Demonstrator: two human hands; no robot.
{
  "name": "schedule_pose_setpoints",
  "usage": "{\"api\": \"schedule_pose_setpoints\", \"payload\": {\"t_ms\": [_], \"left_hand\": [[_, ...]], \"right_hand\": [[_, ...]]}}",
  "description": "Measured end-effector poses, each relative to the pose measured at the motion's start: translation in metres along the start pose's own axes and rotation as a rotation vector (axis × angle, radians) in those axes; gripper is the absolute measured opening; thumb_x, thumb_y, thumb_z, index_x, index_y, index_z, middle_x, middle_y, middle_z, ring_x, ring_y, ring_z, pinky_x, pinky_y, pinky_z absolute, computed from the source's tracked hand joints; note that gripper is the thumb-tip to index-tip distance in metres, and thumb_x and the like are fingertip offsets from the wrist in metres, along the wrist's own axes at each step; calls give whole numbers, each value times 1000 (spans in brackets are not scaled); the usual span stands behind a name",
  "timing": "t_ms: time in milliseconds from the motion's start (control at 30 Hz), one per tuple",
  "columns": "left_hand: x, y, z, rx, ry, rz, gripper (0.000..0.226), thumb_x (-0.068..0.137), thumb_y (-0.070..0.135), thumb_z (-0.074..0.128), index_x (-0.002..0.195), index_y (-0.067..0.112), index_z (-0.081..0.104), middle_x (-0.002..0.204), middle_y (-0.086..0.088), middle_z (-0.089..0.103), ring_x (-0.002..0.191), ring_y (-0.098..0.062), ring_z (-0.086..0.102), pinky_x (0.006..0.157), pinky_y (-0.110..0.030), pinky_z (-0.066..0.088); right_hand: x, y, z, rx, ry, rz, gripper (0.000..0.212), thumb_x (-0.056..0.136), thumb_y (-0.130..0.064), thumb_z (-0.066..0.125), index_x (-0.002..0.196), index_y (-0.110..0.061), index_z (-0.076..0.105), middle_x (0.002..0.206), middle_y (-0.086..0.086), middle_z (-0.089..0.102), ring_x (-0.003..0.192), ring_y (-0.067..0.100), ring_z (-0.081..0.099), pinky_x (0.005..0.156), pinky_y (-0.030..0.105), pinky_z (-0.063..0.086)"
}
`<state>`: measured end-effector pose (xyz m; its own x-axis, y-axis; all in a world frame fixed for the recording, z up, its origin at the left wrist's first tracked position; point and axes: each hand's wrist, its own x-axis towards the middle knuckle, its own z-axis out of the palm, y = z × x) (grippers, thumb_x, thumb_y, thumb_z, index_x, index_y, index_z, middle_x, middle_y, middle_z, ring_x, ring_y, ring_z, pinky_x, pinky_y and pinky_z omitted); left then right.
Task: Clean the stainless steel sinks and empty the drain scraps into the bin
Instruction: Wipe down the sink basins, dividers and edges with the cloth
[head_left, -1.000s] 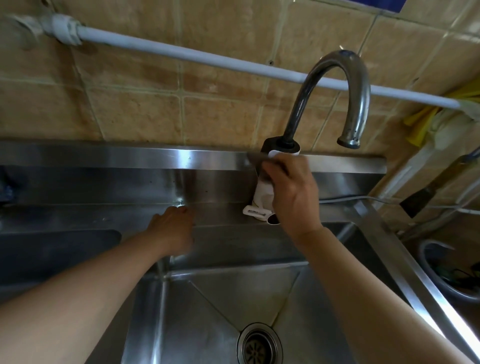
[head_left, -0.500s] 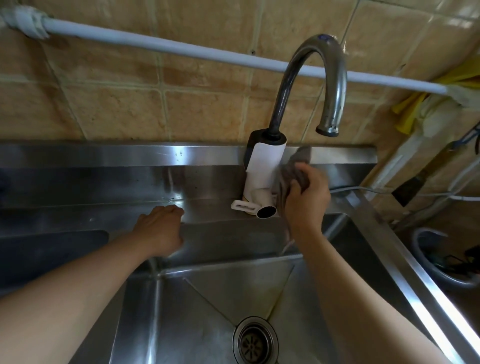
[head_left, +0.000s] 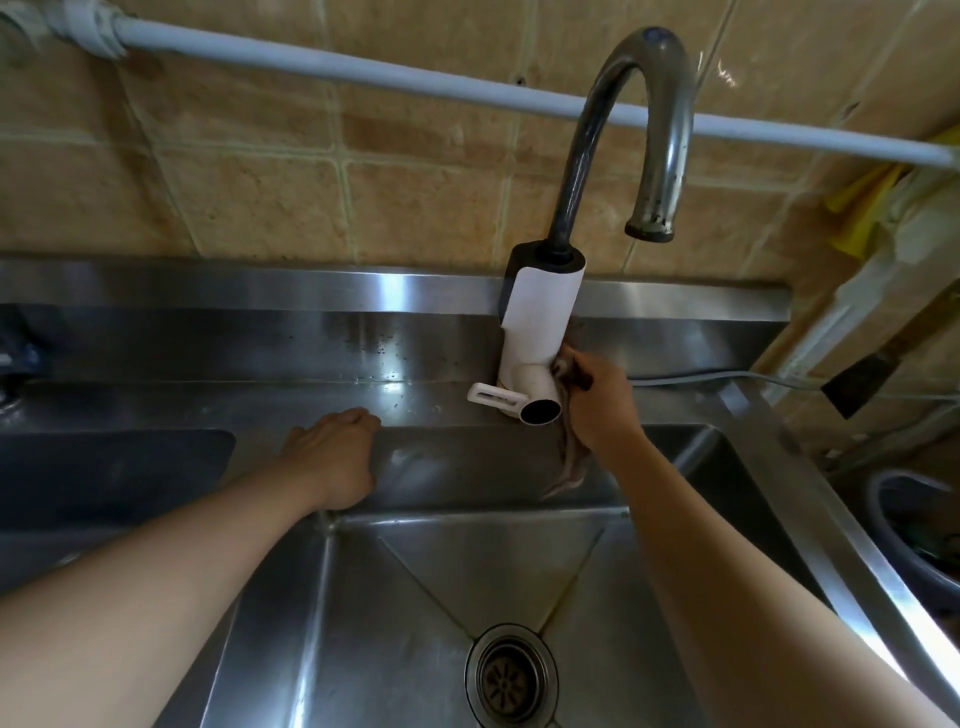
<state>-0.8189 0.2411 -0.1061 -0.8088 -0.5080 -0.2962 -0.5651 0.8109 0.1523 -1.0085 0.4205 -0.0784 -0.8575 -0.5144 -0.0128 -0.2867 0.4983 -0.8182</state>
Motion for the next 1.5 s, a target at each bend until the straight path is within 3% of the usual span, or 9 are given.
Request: {"api": "schedule_pose_setpoints", "payload": {"t_ms": [167,333,500,667,867,1133,1333,1433,1500], "left_hand": [[-17,-5,-3,-26,-5,-11,51,85,27,59,133,22,41,136,2,41,128,-20,40,104,-38,36],[-32,-23,-23,-46,29,-36,49,85,26,59,131,19,43,141,0,40,132,-22,39,102,-36,38],[-46,-54,-43,-45,42,-34,60,87,28,58,141,17,34,149,-3,35,136,-25,35,108,-40,34],[-65,-104,-56,-82,54,8,59,90,25,53,145,22,31,150,-1,33,137,-24,33,107,-41,35],[-70,-172,-58,-50,0,33,73,89,30,59,150,19,20,154,-4,28,140,-23,28,112,-39,31],[-42,-205,-37,19,-55,26,77,91,37,55,152,21,11,160,-2,12,145,-22,17,117,-40,21],[-22,-208,-24,45,50,26,49,86,33,59,133,25,46,139,3,43,128,-17,41,106,-37,35],[-21,-210,-27,24,79,33,38,85,30,61,123,27,54,129,5,49,121,-16,47,99,-34,40],[-22,-212,-28,35,85,29,40,84,27,59,124,30,55,132,6,49,123,-17,47,100,-33,40]], "right_hand": [[-41,3,-2,-70,55,64,24,96,-5,47,112,-17,61,101,5,63,72,8,56,45,8,41],[-81,-37,5,56,326,-59,25,94,-11,52,114,-25,53,105,0,61,95,17,60,77,31,52],[-98,-98,32,144,304,-198,28,91,-2,51,103,-28,50,96,-9,57,87,8,58,74,23,52],[-104,-140,84,226,276,-65,25,91,1,45,96,-23,48,96,1,55,83,13,57,74,40,57],[-95,-157,126,78,427,49,21,85,5,46,101,-7,47,116,15,52,96,24,49,78,29,36],[-38,-171,124,-95,607,-51,29,87,-1,55,115,-2,49,128,17,42,102,34,52,84,34,40],[11,-119,143,-397,578,-99,42,97,-24,48,137,-9,43,150,18,28,129,40,35,101,49,32],[12,-122,179,-394,574,-161,53,88,6,42,140,-7,44,157,12,22,139,39,27,109,46,26],[4,-136,212,-398,556,-334,53,79,8,39,129,-2,56,149,17,36,132,47,37,103,51,37]]}}
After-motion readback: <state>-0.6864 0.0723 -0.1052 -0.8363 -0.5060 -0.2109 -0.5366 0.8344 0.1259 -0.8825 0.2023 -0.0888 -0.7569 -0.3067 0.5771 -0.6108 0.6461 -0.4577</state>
